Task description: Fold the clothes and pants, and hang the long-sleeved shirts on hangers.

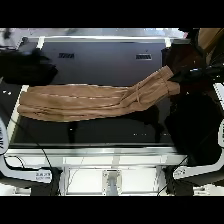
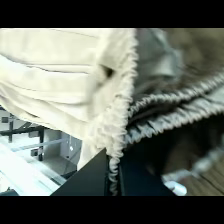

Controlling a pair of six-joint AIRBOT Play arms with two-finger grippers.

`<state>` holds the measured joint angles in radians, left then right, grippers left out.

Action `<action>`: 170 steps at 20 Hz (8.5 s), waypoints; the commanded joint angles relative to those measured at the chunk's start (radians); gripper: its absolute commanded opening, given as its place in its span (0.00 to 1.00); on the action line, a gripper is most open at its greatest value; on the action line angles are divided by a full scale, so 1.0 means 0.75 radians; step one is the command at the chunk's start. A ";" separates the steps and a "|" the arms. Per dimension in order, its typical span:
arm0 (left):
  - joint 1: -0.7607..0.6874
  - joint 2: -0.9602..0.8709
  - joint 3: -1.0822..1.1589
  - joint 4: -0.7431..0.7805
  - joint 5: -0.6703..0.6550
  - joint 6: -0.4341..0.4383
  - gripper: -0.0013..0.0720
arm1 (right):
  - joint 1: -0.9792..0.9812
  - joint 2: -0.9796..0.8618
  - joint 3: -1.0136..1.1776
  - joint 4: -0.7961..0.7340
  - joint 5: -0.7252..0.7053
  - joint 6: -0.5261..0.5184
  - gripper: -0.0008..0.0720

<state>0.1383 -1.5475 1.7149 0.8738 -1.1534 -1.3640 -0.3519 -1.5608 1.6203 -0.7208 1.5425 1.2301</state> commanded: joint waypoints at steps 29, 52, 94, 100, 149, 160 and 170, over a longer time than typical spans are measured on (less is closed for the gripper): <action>0.009 0.056 -0.001 0.201 -0.299 0.075 0.04 | 1.390 -0.360 0.002 0.091 -1.289 0.582 0.09; 0.023 0.071 -0.002 0.197 -0.328 0.119 0.04 | 0.573 -0.136 -0.681 0.321 -0.872 0.047 0.78; -0.759 -0.317 -0.380 0.300 0.191 0.137 0.04 | 0.534 0.136 0.015 0.081 -0.260 0.702 0.06; -0.775 -0.378 -0.368 -0.014 0.393 0.144 0.04 | 0.679 0.098 0.020 0.065 -0.376 0.716 0.06; 0.034 0.276 -0.313 0.784 -0.235 -0.063 0.04 | 0.810 -0.771 0.002 0.479 -0.527 0.445 0.95; 0.034 0.276 -0.313 0.786 -0.235 -0.056 0.04 | 0.988 -0.774 0.023 0.592 -0.592 0.323 0.30; 0.034 0.276 -0.313 0.789 -0.235 -0.056 0.04 | 0.665 -0.506 0.592 0.261 -0.318 0.418 0.06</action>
<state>0.1627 -1.3411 1.4807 1.4651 -1.3300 -1.4067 0.2375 -2.0357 1.9694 -0.3676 1.2240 1.4582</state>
